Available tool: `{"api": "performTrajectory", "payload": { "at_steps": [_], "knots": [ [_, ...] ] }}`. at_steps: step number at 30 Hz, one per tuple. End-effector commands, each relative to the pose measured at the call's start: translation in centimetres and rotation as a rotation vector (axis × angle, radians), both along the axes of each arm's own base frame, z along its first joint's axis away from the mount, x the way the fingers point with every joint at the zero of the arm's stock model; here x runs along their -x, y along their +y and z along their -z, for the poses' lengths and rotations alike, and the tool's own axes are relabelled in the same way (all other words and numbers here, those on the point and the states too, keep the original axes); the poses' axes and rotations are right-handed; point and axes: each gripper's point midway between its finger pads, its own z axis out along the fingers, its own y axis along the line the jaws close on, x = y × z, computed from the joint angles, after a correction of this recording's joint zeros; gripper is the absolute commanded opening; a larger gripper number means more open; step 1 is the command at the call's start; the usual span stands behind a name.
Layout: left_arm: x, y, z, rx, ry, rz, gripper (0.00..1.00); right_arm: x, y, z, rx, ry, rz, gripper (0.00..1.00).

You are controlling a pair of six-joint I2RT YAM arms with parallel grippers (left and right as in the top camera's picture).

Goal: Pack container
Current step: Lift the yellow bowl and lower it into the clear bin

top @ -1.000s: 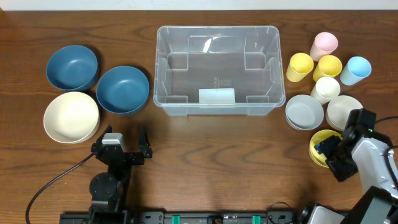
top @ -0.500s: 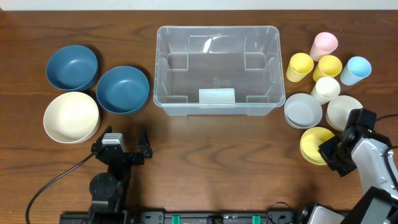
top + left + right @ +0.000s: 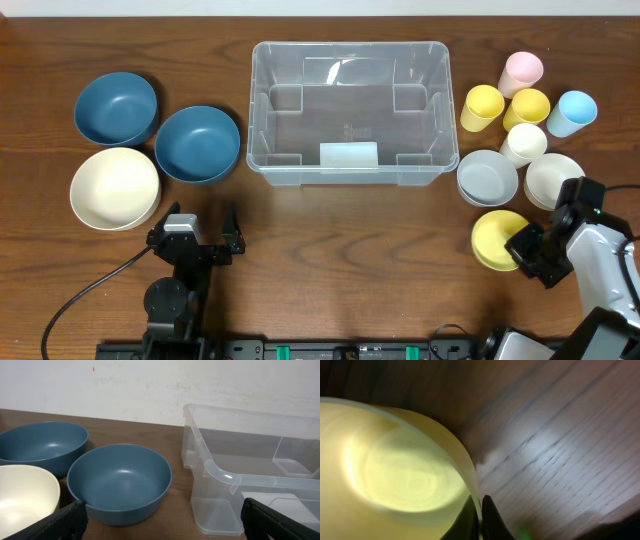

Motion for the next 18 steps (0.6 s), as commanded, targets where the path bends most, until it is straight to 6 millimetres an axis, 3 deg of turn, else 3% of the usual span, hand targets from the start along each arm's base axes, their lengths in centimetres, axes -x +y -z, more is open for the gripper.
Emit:
{"api": "performTrajectory", "payload": {
  "at_steps": [1,7,11,18],
  "knots": [
    [0.1,0.2,1.7,-0.01,0.048,-0.008,0.98,0.6,1.9,-0.2,-0.094,-0.02,-0.121,0.01],
    [0.1,0.2,1.7,-0.01,0.049,-0.008,0.98,-1.6,5.2,-4.1,-0.22,-0.271,-0.305,0.01],
    [0.1,0.2,1.7,-0.01,0.049,-0.008,0.98,-2.7,7.7,-8.7,-0.249,-0.45,-0.492,0.01],
    [0.1,0.2,1.7,-0.01,0.049,-0.008,0.98,-3.8,11.0,-16.8,-0.155,-0.669,-0.706,0.01]
  ]
}}
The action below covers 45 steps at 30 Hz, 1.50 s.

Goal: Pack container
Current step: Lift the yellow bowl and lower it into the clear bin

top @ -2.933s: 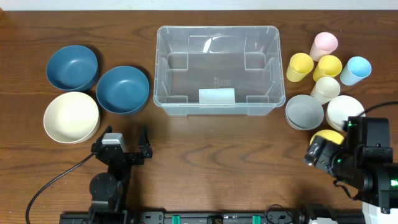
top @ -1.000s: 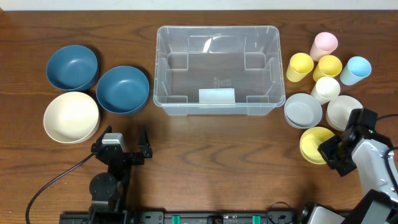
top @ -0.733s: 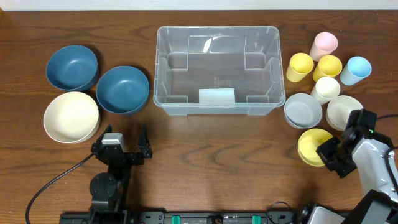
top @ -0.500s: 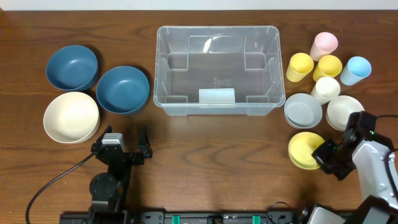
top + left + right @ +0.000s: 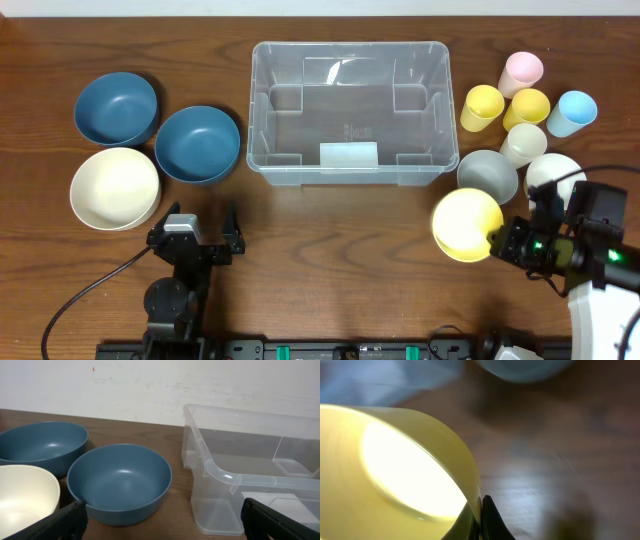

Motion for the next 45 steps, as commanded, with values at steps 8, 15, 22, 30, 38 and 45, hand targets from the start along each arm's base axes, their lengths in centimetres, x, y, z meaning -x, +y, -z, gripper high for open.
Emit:
{"api": "performTrajectory", "payload": {
  "at_steps": [8,15,22,30,38,45],
  "knots": [
    [0.1,0.2,1.7,-0.01,0.049,-0.008,0.98,-5.2,3.7,-11.7,0.128,-0.372,-0.145,0.02],
    [0.1,0.2,1.7,-0.01,0.049,-0.008,0.98,-12.3,6.2,-14.2,0.295,-0.42,-0.172,0.02],
    [0.1,0.2,1.7,-0.01,0.049,-0.008,0.98,-19.6,8.6,-11.4,0.473,-0.369,-0.172,0.02],
    [0.1,0.2,1.7,-0.01,0.049,-0.008,0.98,-25.0,10.0,-3.6,0.557,-0.258,-0.199,0.02],
    [0.1,0.2,1.7,-0.01,0.049,-0.008,0.98,-27.2,9.7,1.6,0.602,-0.196,-0.206,0.01],
    [0.1,0.2,1.7,-0.01,0.049,-0.008,0.98,-28.6,9.2,3.8,0.623,-0.19,-0.205,0.02]
  ]
}}
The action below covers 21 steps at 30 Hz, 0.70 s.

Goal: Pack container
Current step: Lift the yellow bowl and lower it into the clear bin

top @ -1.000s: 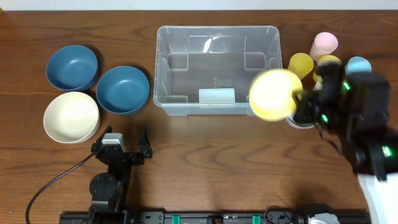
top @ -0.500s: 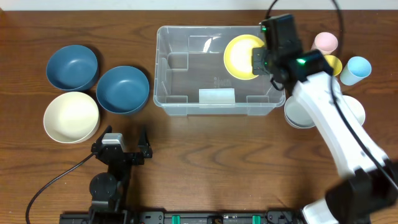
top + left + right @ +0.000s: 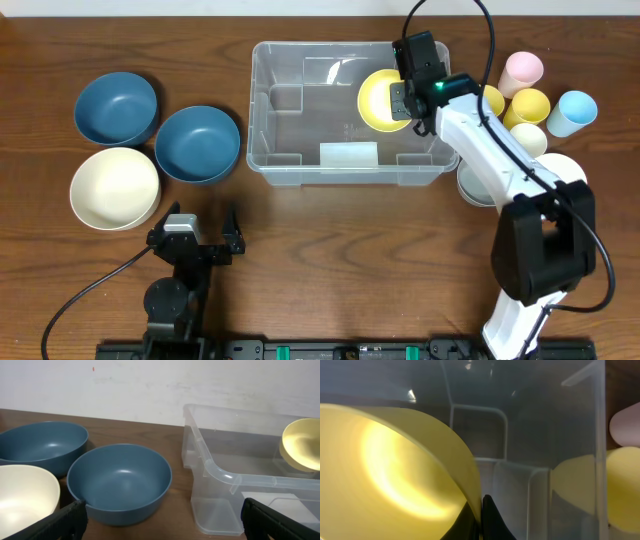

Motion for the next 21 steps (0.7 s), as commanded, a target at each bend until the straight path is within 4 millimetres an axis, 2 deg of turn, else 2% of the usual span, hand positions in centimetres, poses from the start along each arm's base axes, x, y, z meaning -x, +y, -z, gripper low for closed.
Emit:
{"api": "performTrajectory", "payload": {
  "at_steps": [1,8,15,20,21],
  "knots": [
    [0.1,0.2,1.7,-0.01,0.049,-0.008,0.98,-1.1,-0.8,-0.1,0.033,-0.021,0.014,0.01],
    [0.1,0.2,1.7,-0.01,0.049,-0.008,0.98,-2.6,-1.6,0.9,0.041,-0.051,0.039,0.02],
    [0.1,0.2,1.7,-0.01,0.049,-0.008,0.98,-3.4,-1.6,2.0,0.056,-0.055,0.018,0.03],
    [0.1,0.2,1.7,-0.01,0.049,-0.008,0.98,-3.8,-1.5,1.8,0.067,-0.067,-0.002,0.28],
    [0.1,0.2,1.7,-0.01,0.049,-0.008,0.98,-3.8,-1.5,1.8,0.068,-0.07,-0.003,0.29]
  ]
}}
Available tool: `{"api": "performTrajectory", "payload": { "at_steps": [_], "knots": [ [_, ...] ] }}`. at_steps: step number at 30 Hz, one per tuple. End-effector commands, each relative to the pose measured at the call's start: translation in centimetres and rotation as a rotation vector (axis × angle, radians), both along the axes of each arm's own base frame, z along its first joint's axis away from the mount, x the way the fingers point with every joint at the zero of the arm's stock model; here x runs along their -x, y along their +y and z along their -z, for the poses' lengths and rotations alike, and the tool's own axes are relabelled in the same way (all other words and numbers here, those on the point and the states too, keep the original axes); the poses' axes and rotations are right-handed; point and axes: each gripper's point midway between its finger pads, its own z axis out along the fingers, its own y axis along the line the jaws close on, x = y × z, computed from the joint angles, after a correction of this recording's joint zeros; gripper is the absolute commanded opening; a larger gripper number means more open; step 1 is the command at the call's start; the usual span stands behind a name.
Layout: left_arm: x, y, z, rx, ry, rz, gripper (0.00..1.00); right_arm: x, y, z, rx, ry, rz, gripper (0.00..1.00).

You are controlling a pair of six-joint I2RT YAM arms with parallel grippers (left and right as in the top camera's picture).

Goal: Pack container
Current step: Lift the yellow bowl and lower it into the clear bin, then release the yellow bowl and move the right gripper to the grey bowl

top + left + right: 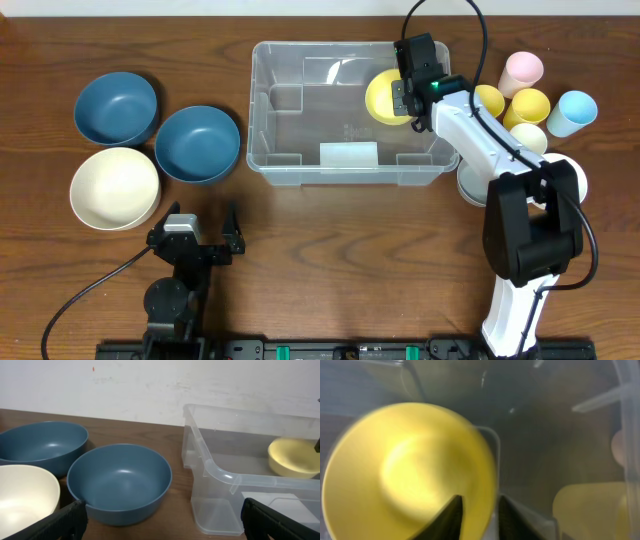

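Note:
The clear plastic container (258, 120) stands at the middle back of the table. A yellow bowl (385, 98) lies inside it in the back right corner, also seen in the left wrist view as the yellow bowl (292, 456). My right gripper (408, 92) is over that corner, open, its fingers apart on either side of the yellow bowl's (405, 470) rim; the gripper (477, 505) no longer pinches it. My left gripper (195, 235) rests open near the front left, empty.
Two blue bowls (116, 107) (197, 143) and a cream bowl (114, 187) sit left of the container. Right of it stand several cups, among them pink (522, 70), yellow (530, 104) and light blue (574, 112). A grey bowl (470, 185) lies partly under my right arm.
The right gripper was shut on the yellow bowl's rim, holding it tilted in the container. Now its fingers are apart and the bowl lies in the back right corner.
The right gripper was shut on the yellow bowl's rim at the front right of the table. Then it held the bowl lifted nearer the container. Then the bowl hung tilted inside the container. Now the bowl lies there, let go. The left arm has stayed still.

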Motion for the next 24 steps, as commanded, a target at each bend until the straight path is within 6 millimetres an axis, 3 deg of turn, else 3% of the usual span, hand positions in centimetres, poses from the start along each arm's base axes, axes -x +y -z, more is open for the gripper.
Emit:
{"api": "performTrajectory", "payload": {
  "at_steps": [1,7,11,15,19,22,24],
  "knots": [
    [0.1,0.2,1.7,-0.01,0.049,-0.008,0.98,-0.9,-0.4,-1.0,0.025,-0.029,-0.006,0.31],
    [0.1,0.2,1.7,-0.01,0.049,-0.008,0.98,-0.9,-0.3,-1.2,0.044,-0.026,-0.032,0.4],
    [0.1,0.2,1.7,-0.01,0.049,-0.008,0.98,-1.1,0.4,-2.6,0.036,-0.027,-0.048,0.43],
    [0.1,0.2,1.7,-0.01,0.049,-0.008,0.98,-0.5,2.5,-5.9,0.008,-0.009,-0.089,0.51],
    [0.1,0.2,1.7,-0.01,0.049,-0.008,0.98,1.7,4.6,-10.7,-0.094,0.027,-0.08,0.58],
    [0.1,0.2,1.7,-0.01,0.049,-0.008,0.98,4.7,3.9,-13.7,-0.178,0.082,0.019,0.61],
    [0.1,0.2,1.7,-0.01,0.049,-0.008,0.98,6.6,2.5,-15.0,-0.217,0.114,0.098,0.62]
  ]
}}
